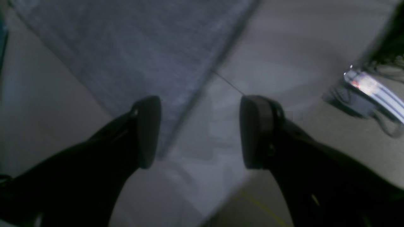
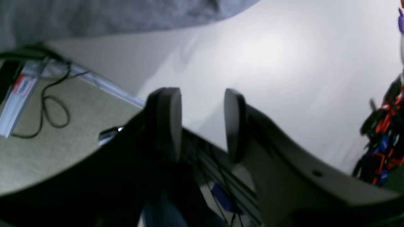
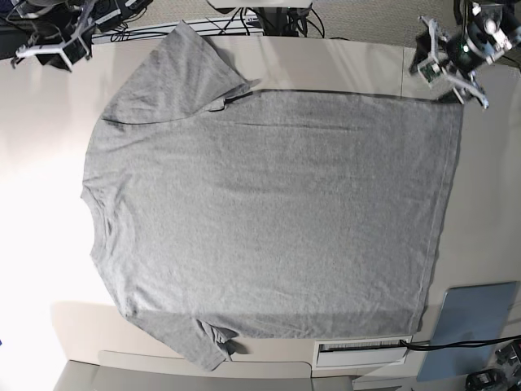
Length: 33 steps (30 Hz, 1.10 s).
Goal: Fold the T-shirt properly
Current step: 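Move both grippers down to the shirt's side edge corners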
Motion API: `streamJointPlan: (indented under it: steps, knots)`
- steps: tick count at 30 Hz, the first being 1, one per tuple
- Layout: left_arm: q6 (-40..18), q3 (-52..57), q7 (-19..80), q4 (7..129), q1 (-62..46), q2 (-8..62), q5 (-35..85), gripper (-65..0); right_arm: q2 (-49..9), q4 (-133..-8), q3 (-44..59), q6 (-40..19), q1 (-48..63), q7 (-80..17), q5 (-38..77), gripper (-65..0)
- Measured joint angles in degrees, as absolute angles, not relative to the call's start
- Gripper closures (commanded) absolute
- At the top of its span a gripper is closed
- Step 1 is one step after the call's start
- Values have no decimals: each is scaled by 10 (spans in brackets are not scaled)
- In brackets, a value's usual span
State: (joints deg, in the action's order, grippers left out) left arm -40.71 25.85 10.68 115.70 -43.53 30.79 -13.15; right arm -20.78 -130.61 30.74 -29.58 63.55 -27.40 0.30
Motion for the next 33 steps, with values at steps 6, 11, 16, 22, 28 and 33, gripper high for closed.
streamJointPlan:
  steps: [6, 11, 16, 22, 28, 33]
  knots:
    - [-403, 239, 100, 1089, -377, 323, -135, -400, -208, -1306, 307, -296, 615, -274, 3, -226]
    - [-404, 158, 97, 1039, -369, 387, -190, -400, -208, -1306, 307, -296, 614, -276, 3, -226]
    - [-317, 105, 93, 1011, -369, 428, -216, -400, -208, -1306, 307, -296, 614, -279, 3, -226]
    - [-316, 87, 85, 963, -313, 438, -217, -400, -208, -1306, 307, -296, 614, -281, 3, -226]
    - [-330, 79, 49, 912, -263, 439, -214, -400, -208, -1306, 307, -318, 607, -274, -78, -226]
    - [-328, 80, 26, 883, -240, 434, -214, -399, -225, -1306, 306, -408, 586, -220, -137, -226]
